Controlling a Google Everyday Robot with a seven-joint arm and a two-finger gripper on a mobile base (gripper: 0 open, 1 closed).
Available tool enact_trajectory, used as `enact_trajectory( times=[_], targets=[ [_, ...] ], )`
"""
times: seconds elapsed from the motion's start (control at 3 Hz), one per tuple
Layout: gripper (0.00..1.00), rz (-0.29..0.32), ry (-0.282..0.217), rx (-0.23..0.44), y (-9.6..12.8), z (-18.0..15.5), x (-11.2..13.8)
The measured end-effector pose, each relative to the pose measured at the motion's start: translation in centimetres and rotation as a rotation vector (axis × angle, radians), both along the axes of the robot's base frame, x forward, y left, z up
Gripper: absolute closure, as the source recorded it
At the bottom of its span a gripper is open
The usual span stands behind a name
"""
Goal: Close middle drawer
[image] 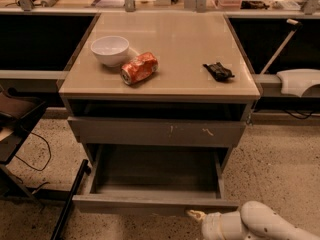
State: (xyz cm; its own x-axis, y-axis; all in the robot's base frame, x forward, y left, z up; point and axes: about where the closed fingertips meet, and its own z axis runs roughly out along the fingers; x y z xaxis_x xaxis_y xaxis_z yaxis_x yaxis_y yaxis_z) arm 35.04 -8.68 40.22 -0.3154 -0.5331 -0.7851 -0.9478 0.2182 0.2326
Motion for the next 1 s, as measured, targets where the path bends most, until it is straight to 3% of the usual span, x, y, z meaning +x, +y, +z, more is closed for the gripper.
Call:
enact_trajectory(
  times=[0.33, 0.67, 1.0],
  targets=[
    [0.00, 0.006, -0.039, 0.029, 0.4, 1.3, 2.5],
    [0.00, 0.007, -0.039, 0.029, 0.4, 1.3, 2.5],
    [0.00, 0.010, -0.073, 0.075, 1.8, 2.3, 6.8]
  ],
)
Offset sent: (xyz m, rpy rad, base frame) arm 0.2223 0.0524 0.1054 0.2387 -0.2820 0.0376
